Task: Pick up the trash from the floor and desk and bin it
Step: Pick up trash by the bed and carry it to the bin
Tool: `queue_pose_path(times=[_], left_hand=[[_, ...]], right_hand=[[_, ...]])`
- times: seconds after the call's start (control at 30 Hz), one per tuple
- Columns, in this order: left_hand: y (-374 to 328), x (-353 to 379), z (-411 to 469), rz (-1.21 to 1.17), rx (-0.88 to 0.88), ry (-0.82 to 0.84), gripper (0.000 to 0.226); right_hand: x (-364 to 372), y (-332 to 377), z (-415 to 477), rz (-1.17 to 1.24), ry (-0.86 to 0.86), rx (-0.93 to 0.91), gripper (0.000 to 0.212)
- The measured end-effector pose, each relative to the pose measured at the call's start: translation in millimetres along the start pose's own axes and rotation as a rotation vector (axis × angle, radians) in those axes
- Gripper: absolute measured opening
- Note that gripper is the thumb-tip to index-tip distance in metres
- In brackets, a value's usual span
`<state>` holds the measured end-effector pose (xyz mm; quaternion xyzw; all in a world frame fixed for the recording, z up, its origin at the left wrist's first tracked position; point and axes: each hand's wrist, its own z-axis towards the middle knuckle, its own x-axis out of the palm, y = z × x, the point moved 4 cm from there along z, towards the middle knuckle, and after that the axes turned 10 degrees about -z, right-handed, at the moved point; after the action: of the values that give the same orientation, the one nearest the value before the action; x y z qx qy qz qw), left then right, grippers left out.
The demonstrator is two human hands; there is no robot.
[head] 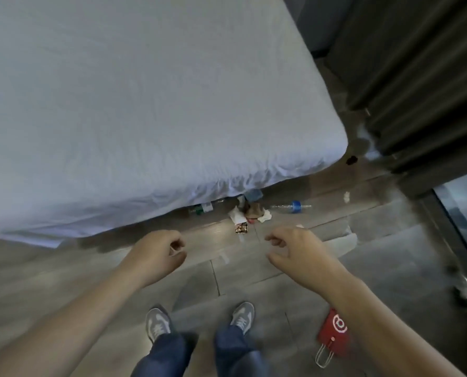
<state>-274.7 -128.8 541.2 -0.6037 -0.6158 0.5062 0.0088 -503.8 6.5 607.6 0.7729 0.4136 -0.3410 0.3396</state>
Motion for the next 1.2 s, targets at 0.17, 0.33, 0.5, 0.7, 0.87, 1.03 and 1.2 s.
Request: queue_pose_path(times=[0.17,0.33,0.5,0.7,0.87,1.03,1.2], left_hand=[[86.6,42.9,35.0,-0.014,-0.122,-0.041,0.012],[182.5,91.5,75.8,0.064,-0.177,-0.033,0.013],[280.6,142.7,130.1,0.122,-0.191,-0.047,0.015],[387.2,204.8,196.3,0.256,-0.157,-0.042,0.019],[452.6,228.8,234.8,0.423,-0.087,-0.039,0.027],[480.0,232.4,257.8,0.499,-0.054,-0.028,0.027],[492.4,232.8,267.2,0.447,-0.045,-0.112,0.024]], right_hand=[[82.6,5.4,77.0,-0.017,0.084,-0.091,0.035],[172.8,11.2,157.5,-0.049,0.149,-0.183,0.035],[274.8,10.4,246.2,-0.101,0.156,-0.256,0.034],[401.6,18.0,353.8,-0.218,0.154,-0.329,0.035],[481.7,34.3,419.8,-0.330,0.172,-0.449,0.039],[505.4,54.8,447.0,-0.448,0.114,-0.564,0.035],[533.5,57.9,455.0,-0.523,0.127,-0.644,0.040]])
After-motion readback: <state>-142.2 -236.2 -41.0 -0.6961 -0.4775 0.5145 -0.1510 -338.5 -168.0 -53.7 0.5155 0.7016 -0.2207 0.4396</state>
